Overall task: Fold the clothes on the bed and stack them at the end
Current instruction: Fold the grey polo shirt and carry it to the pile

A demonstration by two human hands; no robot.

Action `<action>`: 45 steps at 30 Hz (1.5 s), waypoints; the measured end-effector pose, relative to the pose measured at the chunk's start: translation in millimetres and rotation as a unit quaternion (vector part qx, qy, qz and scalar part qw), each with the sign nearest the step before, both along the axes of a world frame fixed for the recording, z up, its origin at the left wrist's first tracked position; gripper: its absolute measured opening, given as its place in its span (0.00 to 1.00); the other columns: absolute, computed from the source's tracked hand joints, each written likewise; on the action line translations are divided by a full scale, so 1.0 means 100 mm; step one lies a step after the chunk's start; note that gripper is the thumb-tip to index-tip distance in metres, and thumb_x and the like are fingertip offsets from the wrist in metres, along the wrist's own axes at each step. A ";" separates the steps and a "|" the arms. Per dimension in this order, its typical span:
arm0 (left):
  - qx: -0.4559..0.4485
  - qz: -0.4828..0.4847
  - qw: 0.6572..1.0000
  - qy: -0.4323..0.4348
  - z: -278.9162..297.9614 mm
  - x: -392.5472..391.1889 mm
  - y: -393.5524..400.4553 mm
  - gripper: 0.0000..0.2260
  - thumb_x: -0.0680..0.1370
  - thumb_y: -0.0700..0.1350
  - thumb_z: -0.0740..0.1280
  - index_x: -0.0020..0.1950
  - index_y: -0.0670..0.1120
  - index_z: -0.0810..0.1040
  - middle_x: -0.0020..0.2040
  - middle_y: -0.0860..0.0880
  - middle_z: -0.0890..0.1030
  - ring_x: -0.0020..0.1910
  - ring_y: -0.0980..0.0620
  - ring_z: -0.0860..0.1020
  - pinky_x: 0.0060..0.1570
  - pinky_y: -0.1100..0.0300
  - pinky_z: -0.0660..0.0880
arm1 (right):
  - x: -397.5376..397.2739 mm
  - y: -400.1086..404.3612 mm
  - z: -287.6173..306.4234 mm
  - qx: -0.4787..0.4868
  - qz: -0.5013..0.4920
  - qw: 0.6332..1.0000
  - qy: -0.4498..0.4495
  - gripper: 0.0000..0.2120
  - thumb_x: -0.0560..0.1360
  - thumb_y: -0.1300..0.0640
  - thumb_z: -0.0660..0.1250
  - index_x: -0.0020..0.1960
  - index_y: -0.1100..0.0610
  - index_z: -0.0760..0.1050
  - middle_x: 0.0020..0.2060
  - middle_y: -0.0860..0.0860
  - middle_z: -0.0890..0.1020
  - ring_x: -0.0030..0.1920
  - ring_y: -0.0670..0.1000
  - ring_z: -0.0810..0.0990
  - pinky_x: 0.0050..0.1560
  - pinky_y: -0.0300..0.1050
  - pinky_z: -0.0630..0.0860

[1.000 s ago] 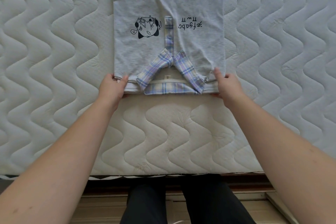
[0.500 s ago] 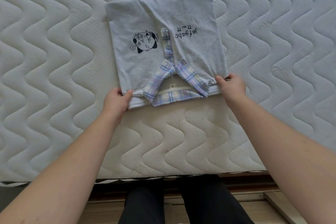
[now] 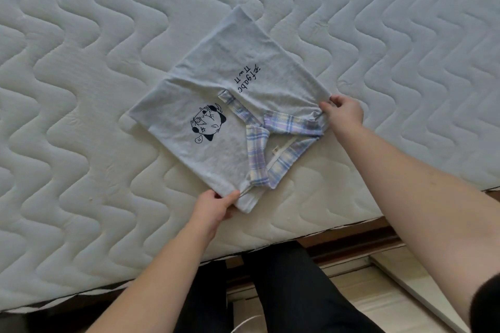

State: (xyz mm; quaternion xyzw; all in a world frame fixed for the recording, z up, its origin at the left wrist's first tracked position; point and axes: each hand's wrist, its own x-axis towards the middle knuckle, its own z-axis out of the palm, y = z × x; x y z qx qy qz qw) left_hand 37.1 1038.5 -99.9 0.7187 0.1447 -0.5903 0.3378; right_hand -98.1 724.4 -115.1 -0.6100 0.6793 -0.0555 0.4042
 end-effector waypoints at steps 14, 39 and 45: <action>0.018 -0.291 0.941 0.174 0.19 -1.02 -0.57 0.17 0.79 0.57 0.67 0.41 0.43 0.78 0.36 0.48 0.79 0.31 0.55 0.76 0.29 0.67 0.72 | -0.79 -0.32 0.18 0.016 0.061 0.997 0.054 0.29 0.76 0.57 0.70 0.74 0.57 0.64 0.67 0.58 0.73 0.65 0.55 0.74 0.67 0.50 0.69; -0.309 -0.756 0.441 -0.372 -0.06 -0.26 -3.24 0.13 0.79 0.51 0.66 0.62 0.52 0.78 0.73 0.45 0.66 0.73 0.40 0.62 0.71 0.46 0.60 | -0.77 2.03 0.29 0.245 -0.218 0.945 -0.004 0.36 0.73 0.24 0.44 0.47 0.51 0.77 0.38 0.47 0.76 0.42 0.53 0.75 0.42 0.47 0.69; -0.226 -0.751 0.459 -0.417 -0.22 -0.19 -3.57 0.44 0.67 0.62 0.74 0.77 0.53 0.58 0.75 0.46 0.62 0.75 0.43 0.61 0.74 0.45 0.53 | -0.53 2.49 0.39 0.289 -0.458 0.814 -0.212 0.34 0.62 0.25 0.67 0.56 0.49 0.77 0.50 0.45 0.84 0.54 0.48 0.82 0.58 0.49 0.77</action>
